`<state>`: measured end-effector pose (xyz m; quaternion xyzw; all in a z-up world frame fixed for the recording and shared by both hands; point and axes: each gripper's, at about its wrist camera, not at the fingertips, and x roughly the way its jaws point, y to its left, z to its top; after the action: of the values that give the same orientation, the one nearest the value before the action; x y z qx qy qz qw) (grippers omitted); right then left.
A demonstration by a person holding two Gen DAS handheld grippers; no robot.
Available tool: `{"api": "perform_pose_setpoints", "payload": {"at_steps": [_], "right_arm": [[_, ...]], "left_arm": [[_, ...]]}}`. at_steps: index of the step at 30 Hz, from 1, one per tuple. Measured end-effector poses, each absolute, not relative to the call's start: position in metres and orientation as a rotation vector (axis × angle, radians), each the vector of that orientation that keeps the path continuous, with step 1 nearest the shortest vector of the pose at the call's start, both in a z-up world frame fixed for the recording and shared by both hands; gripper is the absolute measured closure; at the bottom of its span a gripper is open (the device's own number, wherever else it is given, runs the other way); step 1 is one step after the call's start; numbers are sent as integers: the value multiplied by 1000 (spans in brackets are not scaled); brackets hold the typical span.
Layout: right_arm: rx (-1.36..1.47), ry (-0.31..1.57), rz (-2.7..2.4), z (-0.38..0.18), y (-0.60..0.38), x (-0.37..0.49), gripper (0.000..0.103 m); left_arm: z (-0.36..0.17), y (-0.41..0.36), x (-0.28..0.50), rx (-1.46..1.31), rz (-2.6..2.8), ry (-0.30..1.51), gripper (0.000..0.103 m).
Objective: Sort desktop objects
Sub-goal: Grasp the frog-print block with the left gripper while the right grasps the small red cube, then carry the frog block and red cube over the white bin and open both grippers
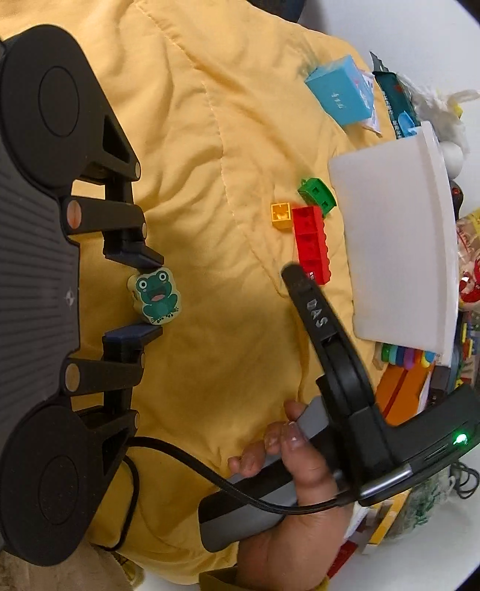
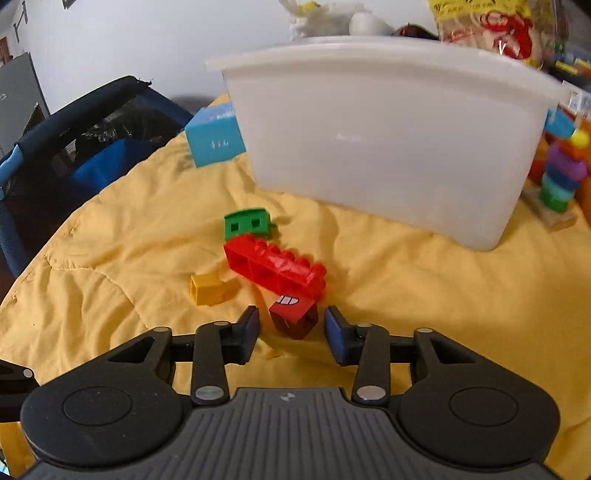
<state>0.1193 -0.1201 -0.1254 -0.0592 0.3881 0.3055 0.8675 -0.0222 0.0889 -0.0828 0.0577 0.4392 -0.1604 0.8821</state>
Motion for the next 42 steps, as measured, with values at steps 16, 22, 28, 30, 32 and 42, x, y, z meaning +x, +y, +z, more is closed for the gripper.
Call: {"api": "perform_pose_setpoints", "payload": {"at_steps": [16, 22, 28, 30, 32, 42], "right_arm": [[-141, 848, 574, -109, -207, 42, 72], [-131, 730, 548, -73, -214, 60, 72], [-86, 590, 537, -30, -211, 96, 72], [-103, 540, 534, -17, -208, 106, 72], [-117, 489, 541, -2, -204, 118, 72], [-95, 366, 495, 46, -181, 196, 72]], "left_arm": [[-69, 82, -19, 90, -350, 830, 68], [-24, 80, 16, 65, -358, 714, 68], [34, 78, 69, 116, -328, 556, 68], [53, 77, 83, 143, -320, 500, 68], [70, 76, 97, 153, -312, 461, 68], [96, 68, 183, 228, -241, 424, 67]]}}
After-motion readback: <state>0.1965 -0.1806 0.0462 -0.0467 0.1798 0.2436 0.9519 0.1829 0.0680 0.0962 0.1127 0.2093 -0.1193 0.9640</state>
